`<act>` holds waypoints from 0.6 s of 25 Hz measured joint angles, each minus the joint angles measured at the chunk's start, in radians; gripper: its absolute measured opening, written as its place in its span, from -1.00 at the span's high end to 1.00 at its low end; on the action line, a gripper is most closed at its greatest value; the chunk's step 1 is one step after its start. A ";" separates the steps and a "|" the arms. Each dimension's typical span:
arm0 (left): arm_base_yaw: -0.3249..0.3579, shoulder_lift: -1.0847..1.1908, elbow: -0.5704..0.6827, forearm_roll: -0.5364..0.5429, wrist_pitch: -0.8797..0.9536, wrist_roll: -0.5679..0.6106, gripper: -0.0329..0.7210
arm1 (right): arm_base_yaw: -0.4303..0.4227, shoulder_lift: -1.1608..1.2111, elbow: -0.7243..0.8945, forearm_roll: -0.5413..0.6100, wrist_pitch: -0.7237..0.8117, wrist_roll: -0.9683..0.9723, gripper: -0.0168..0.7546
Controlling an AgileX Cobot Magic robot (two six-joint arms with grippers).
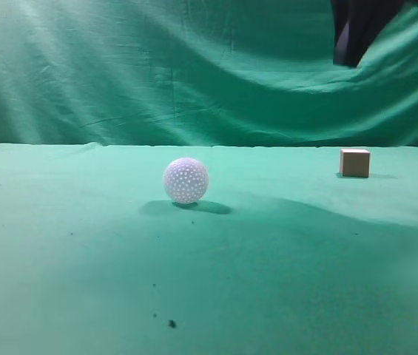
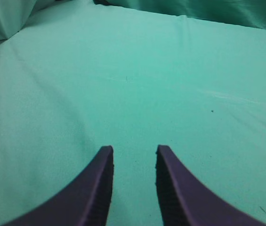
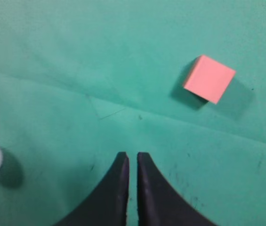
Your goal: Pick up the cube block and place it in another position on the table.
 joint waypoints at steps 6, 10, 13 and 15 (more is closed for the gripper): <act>0.000 0.000 0.000 0.000 0.000 0.000 0.22 | 0.000 -0.230 0.050 -0.022 0.012 0.009 0.96; 0.000 0.000 0.000 0.000 0.000 0.000 0.22 | 0.000 -0.424 0.221 -0.020 -0.016 0.036 0.96; 0.000 0.000 0.000 0.000 0.000 0.000 0.22 | 0.000 -0.574 0.382 -0.020 -0.091 0.059 0.96; 0.000 0.000 0.000 0.000 0.000 0.000 0.22 | 0.000 -0.666 0.475 -0.020 -0.135 0.077 0.96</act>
